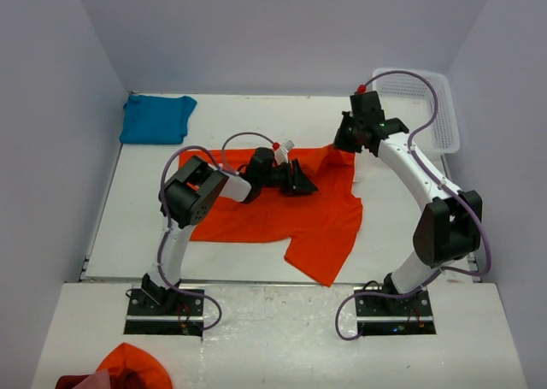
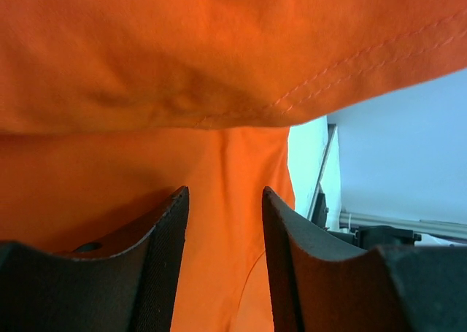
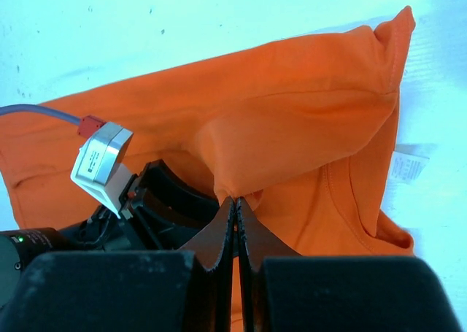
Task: Fold and stack the t-shirts
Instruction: Flatten out the tshirt
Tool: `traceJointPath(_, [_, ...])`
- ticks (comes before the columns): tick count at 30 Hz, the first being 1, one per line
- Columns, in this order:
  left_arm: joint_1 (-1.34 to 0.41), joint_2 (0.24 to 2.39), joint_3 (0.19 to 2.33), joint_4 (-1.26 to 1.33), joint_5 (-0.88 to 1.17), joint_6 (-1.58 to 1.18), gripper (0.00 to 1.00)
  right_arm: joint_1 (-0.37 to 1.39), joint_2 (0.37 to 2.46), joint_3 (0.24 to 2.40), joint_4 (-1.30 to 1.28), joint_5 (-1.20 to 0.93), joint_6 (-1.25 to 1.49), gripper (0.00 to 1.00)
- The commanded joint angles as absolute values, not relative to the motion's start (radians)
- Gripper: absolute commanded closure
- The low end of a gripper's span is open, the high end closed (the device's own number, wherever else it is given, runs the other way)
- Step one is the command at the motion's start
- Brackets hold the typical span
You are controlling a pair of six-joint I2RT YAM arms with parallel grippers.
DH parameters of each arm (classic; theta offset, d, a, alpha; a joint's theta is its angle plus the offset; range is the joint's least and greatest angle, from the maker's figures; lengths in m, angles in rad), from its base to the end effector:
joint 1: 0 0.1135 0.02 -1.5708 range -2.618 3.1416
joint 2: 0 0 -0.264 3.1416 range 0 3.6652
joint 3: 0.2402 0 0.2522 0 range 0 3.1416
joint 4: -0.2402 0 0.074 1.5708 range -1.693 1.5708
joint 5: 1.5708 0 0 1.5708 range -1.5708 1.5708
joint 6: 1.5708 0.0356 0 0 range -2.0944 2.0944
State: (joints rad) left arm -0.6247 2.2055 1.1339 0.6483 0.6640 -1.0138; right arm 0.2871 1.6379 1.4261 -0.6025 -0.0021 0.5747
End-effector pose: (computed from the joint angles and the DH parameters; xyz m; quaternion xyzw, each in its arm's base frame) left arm 0.3437 -0.2748 0.0978 0.0201 0.8132 -0.5618 0.1503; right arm 0.3501 0.1034 0.3044 0.1328 0.9198 0.1551 0.3351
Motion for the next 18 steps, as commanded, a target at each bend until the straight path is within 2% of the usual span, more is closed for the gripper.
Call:
traceJointPath(1, [-0.621,2.233,1.134,0.800,0.641,-1.046,0.53,0.284,1.637,1.465,-0.609,-0.044,0.560,1.00])
traceJointPath(9, [-0.601,2.338,1.025,1.337,0.608,-1.360,0.53,0.284,1.606,1.466,-0.615,-0.020,0.551,1.00])
traceJointPath(18, [-0.601,2.367,0.954,1.488,0.502,-1.413,0.53,0.284,1.588,1.489,-0.624,-0.051,0.566,1.00])
